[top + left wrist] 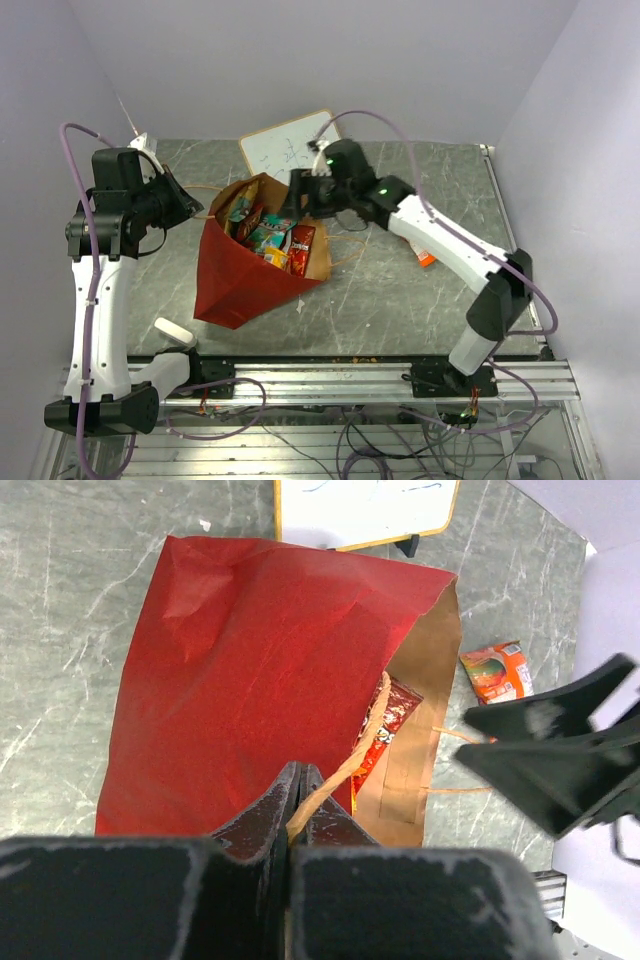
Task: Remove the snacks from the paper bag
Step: Take out the snack from the paper bag.
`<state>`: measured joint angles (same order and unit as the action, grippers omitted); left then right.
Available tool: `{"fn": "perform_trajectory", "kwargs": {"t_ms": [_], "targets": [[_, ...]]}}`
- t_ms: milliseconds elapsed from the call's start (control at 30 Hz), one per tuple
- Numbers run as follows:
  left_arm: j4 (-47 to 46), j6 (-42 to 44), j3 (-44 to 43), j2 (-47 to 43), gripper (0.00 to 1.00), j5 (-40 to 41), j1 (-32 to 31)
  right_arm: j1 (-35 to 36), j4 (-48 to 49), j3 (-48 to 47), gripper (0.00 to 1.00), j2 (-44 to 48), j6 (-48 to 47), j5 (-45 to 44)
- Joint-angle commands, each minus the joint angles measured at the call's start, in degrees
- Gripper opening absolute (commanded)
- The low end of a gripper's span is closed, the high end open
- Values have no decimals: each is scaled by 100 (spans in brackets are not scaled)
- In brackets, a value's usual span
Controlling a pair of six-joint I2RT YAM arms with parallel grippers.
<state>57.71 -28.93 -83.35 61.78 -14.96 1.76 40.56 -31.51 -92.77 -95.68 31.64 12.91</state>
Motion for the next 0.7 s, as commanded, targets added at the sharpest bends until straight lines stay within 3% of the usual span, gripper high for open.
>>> {"fn": "perform_trajectory", "kwargs": {"t_ms": [0,300,667], "targets": [[13,-91,-100,22,7,-68,1,641,685,-359,67,-625,885,-224],[72,-187,-181,40,7,-117,2,917,1276,-732,62,-1356,1911,-861],[61,-192,-211,23,7,-72,4,923,1014,-1861,64,-2289,2460,-1678]]}}
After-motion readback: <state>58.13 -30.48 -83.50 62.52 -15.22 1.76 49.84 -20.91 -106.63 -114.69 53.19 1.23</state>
